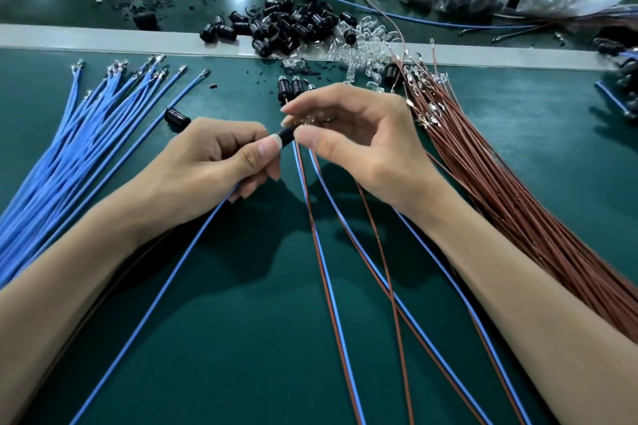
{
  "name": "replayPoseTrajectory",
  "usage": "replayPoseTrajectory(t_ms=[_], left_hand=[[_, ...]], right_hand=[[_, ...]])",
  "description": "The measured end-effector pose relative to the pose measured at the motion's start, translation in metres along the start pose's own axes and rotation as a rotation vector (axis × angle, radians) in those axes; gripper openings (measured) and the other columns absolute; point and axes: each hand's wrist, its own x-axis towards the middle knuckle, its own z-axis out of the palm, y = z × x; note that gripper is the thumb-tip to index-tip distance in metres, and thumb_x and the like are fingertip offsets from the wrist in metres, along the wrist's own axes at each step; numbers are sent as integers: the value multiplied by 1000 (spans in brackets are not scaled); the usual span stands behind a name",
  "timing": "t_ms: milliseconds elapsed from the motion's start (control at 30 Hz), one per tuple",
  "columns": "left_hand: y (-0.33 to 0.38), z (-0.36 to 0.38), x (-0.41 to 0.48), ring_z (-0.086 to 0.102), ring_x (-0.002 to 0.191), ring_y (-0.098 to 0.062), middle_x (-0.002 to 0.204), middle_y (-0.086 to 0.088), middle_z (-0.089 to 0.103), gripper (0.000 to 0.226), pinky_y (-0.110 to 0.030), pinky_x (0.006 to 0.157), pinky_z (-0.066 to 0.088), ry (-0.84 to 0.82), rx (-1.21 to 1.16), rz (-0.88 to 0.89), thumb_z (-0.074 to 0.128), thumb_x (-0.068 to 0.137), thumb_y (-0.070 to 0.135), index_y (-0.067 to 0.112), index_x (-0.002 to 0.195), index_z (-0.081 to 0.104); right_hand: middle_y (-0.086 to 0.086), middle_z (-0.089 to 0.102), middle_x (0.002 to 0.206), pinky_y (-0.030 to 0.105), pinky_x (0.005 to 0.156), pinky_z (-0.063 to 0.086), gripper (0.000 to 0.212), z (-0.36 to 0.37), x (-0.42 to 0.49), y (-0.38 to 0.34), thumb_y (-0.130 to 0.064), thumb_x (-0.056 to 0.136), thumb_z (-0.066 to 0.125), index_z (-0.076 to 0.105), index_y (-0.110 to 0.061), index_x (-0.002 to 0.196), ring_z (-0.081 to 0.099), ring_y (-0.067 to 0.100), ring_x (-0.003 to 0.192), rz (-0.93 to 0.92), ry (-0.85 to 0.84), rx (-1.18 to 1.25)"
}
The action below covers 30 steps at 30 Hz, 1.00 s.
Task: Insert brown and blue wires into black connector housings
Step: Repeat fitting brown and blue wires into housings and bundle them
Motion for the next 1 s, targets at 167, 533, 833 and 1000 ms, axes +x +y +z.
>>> replayPoseTrajectory(t_ms=[167,533,833,1000], left_hand=[[-1,-3,-1,39,44,-4,46,7,47,34,-12,49,32,-69,13,7,44,91,30,9,72,62],[-1,-6,-2,31,40,-6,38,2,39,38,-18,46,24,-73,25,-5,43,90,37,22,59,58],[-2,-6,-4,26,38,-3,38,6,32,40,-13,41,21,-74,68,25,42,92,33,27,54,51],[-3,-6,-4,25,37,-3,38,6,32,40,-10,41,20,-69,91,19,44,92,34,24,54,52]], right_hand=[[13,73,85,36,76,57,28,6,1,-4,-6,76,76,69,0,103,71,23,77,-62,-129,-210],[10,72,85,39,75,54,18,5,3,-11,-7,81,73,70,1,96,68,20,78,-13,-163,-233],[8,69,79,22,65,51,11,-2,2,-10,-7,80,72,65,1,85,62,15,66,24,-174,-197],[-2,64,75,11,63,42,10,-9,1,-5,-5,80,72,66,-1,86,55,-2,63,109,-192,-108]])
